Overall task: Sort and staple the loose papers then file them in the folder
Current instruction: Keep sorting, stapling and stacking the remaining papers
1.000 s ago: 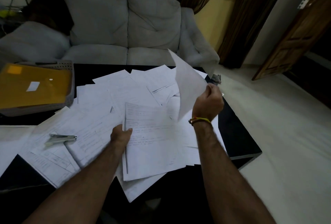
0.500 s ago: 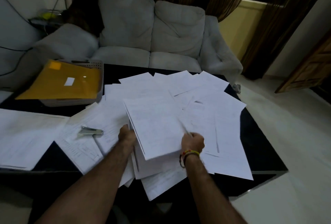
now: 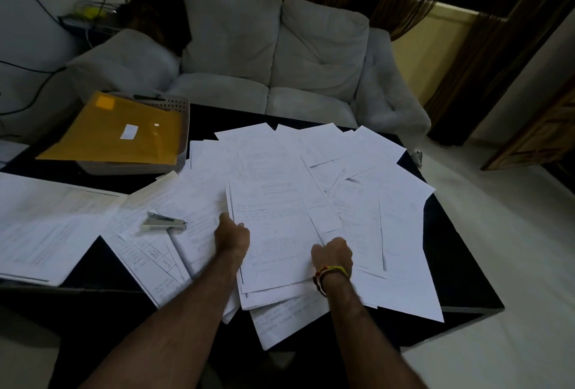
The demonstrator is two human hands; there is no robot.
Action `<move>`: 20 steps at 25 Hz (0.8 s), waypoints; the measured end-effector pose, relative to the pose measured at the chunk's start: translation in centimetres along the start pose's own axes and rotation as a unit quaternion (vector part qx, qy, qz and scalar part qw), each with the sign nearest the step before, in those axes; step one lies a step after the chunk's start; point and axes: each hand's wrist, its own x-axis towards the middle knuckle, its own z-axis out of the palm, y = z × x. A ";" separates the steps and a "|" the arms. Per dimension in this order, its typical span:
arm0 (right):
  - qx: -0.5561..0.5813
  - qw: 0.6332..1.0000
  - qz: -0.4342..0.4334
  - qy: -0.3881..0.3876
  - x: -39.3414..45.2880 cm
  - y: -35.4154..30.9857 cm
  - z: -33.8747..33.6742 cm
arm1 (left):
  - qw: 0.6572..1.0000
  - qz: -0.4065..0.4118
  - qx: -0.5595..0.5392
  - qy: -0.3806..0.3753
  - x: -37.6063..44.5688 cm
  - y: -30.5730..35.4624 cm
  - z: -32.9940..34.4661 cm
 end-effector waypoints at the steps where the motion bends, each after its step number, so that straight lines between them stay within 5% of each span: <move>1: -0.032 0.999 -0.021 0.022 0.2 -0.4 -0.3 | 1.000 0.013 0.013 0.001 -0.2 0.1 -0.1; 7: -0.085 0.990 -0.088 0.074 4.3 -3.3 -1.4 | 0.993 0.094 0.075 -0.006 0.5 -0.5 -0.4; 15: -0.077 0.996 0.020 0.032 9.3 -3.8 0.0 | 0.974 0.207 0.088 0.026 1.0 -3.5 0.0; 20: -0.026 0.995 0.019 0.095 9.4 -3.1 0.9 | 0.969 0.227 0.091 0.030 0.6 -3.3 -0.2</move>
